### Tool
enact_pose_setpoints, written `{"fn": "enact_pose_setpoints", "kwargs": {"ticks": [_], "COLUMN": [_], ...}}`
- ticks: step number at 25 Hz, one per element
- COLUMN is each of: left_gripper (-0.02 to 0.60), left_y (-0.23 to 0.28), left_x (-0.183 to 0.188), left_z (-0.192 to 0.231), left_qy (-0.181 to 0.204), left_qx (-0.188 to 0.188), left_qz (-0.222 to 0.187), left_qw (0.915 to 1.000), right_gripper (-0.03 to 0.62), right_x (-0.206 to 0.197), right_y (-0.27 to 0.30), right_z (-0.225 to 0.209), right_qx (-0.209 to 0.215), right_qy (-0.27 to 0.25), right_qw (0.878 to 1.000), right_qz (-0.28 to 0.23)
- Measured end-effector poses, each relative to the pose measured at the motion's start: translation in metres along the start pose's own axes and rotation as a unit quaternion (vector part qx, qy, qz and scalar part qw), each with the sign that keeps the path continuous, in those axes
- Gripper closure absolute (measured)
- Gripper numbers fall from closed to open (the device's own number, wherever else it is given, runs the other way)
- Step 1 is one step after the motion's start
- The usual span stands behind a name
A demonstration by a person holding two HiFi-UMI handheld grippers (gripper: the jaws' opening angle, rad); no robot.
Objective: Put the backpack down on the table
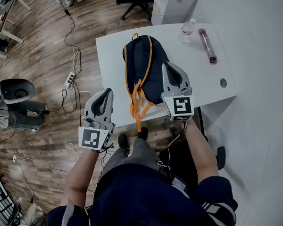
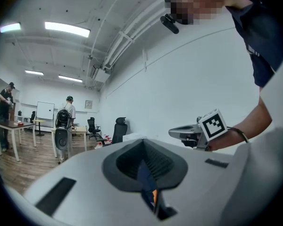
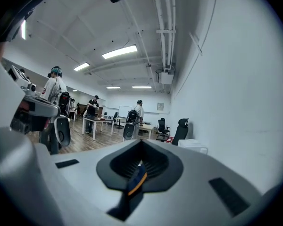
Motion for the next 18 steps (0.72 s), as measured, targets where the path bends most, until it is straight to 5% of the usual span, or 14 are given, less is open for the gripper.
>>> {"fn": "enact_pose_setpoints", "kwargs": {"ticks": [18], "left_gripper": [0.577], "left_y": [-0.063], "left_x": [0.032], "left_z": [0.001], "left_qy": [0.016], "left_qx": [0.019], "left_qz": [-0.044], "left_qw": [0.9987], "right_gripper": [0.594], "right_x": [0.039], "right_y": [-0.11], "right_z": [0.085], "right_qx": [-0.038], "right_qy": [0.004], "right_qw": [0.999], "right_qz": [-0.036]}}
Point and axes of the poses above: the fingertips, and each gripper's own axes: y forward along the fingers, z to its left, x out of its top, the point moved 8 cm from there along -y, backward along the fingers, and after that the axes turned 10 degrees about x, right-handed, at the moved point
